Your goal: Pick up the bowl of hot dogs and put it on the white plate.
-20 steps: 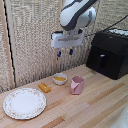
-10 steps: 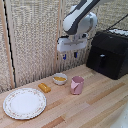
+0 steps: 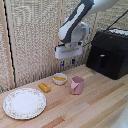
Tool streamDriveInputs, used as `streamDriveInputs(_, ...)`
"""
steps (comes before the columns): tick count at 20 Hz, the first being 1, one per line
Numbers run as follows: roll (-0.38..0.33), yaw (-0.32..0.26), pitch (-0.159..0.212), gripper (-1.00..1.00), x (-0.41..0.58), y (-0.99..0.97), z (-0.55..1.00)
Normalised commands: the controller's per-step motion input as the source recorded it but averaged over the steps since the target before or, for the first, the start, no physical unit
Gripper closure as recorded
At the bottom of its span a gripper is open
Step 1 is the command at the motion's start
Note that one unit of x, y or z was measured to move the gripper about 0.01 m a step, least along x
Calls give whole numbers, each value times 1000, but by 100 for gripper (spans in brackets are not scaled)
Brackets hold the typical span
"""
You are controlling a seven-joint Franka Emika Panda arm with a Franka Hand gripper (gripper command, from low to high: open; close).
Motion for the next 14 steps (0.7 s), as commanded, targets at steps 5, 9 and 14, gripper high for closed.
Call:
streamDriveInputs(5, 12, 92, 58, -100, 423, -258, -237)
streamDriveInputs(9, 9, 38, 77, -100, 179, -233, -249)
streamDriveInputs(14, 0, 45, 44, -100, 261, -282, -272)
